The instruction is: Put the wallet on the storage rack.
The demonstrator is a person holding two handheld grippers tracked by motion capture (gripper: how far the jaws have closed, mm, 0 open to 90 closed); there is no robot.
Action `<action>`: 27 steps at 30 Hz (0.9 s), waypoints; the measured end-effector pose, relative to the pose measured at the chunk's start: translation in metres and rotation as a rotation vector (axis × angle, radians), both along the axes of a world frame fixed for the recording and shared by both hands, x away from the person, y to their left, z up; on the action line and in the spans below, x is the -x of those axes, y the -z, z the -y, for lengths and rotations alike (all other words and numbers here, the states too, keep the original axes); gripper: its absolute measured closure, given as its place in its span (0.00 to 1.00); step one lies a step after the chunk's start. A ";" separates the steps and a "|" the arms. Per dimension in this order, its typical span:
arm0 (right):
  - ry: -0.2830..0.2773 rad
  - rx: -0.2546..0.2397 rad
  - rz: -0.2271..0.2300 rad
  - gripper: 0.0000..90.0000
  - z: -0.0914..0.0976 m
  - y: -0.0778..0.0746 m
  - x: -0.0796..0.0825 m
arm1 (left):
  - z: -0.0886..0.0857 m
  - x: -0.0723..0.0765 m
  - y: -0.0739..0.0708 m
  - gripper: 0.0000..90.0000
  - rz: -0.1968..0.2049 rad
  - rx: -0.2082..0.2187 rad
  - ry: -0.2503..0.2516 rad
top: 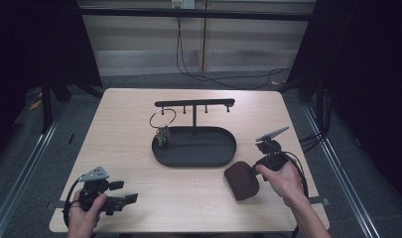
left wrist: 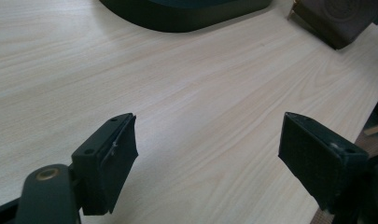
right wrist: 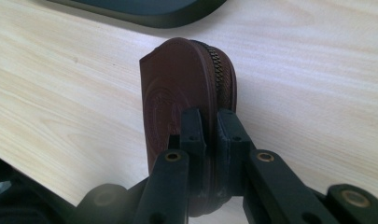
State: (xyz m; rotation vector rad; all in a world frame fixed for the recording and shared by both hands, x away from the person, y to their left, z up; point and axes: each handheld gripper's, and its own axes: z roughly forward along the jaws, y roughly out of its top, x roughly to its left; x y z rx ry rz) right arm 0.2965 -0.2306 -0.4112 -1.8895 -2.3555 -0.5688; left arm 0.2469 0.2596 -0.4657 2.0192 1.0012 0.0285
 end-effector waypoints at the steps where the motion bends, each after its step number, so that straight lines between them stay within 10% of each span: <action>1: 0.000 0.000 0.000 0.91 0.000 0.000 0.000 | 0.000 0.000 0.000 0.21 0.000 0.000 0.000; 27: -0.039 0.060 0.008 0.92 -0.005 -0.039 -0.005 | -0.002 -0.001 0.000 0.19 0.002 -0.009 0.007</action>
